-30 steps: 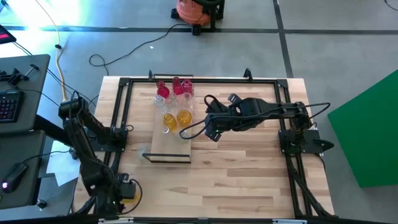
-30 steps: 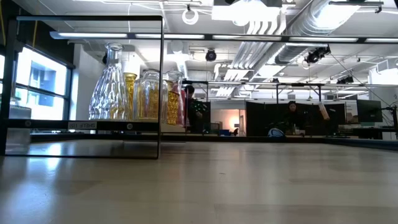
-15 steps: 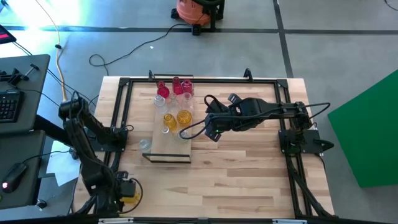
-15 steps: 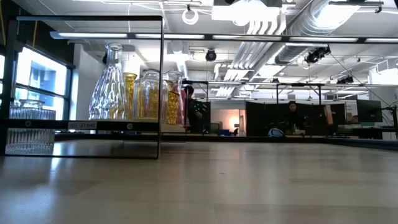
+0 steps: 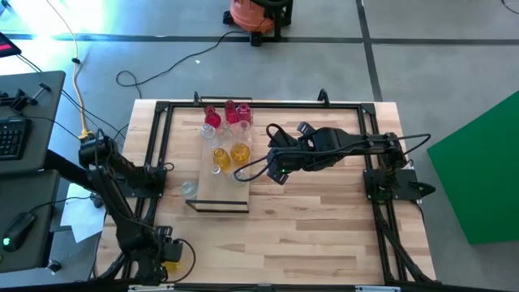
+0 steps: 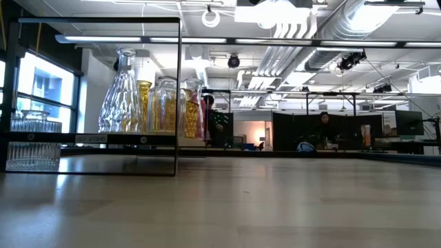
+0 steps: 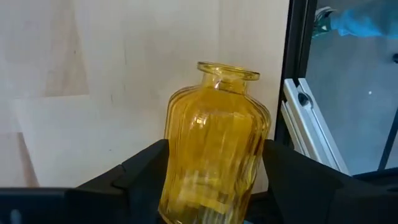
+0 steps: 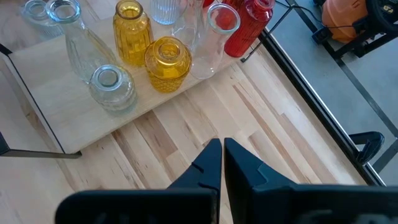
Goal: Sort vases onto shelf
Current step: Put the yellow vase on the shelf aligned with the other yellow vase
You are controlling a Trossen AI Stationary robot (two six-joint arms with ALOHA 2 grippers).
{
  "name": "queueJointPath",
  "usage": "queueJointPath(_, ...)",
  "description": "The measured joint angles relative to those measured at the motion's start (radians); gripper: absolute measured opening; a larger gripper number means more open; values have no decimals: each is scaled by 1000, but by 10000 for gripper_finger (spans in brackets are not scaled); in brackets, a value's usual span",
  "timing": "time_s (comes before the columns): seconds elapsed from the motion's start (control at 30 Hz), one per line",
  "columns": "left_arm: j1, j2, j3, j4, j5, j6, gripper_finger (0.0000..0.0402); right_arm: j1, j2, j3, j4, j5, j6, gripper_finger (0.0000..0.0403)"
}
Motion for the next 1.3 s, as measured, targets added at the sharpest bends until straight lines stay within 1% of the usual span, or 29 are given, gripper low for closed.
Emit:
queueJointPath(0.13, -1, 13, -1, 10, 0, -7, 264, 0, 0, 0, 0, 0, 0, 0)
queueJointPath(0.23, -1, 22, -1, 24, -2, -6, 270, 0, 0, 0, 0, -2, 0, 0)
queueJointPath(0.57, 2, 74, 0, 76, 0, 20, 272, 0, 0, 0, 0, -3, 0, 0)
queueJointPath(0.77, 12, 80, 0, 80, 2, 43, 272, 0, 0, 0, 0, -3, 0, 0)
queueJointPath(0.93, 16, 59, -3, 62, -72, 27, 262, 0, 0, 0, 0, -3, 0, 0)
queueJointPath(1.07, 17, 23, -7, 50, -161, -6, 251, 0, 0, 0, 0, -17, -1, 0)
queueJointPath(1.17, 18, -7, -12, 16, -223, -34, 249, 0, 0, 0, -2, -45, 0, 0)
queueJointPath(1.3, 18, -58, -9, -5, -324, -58, 248, 0, 0, 0, -2, -47, 0, 0)
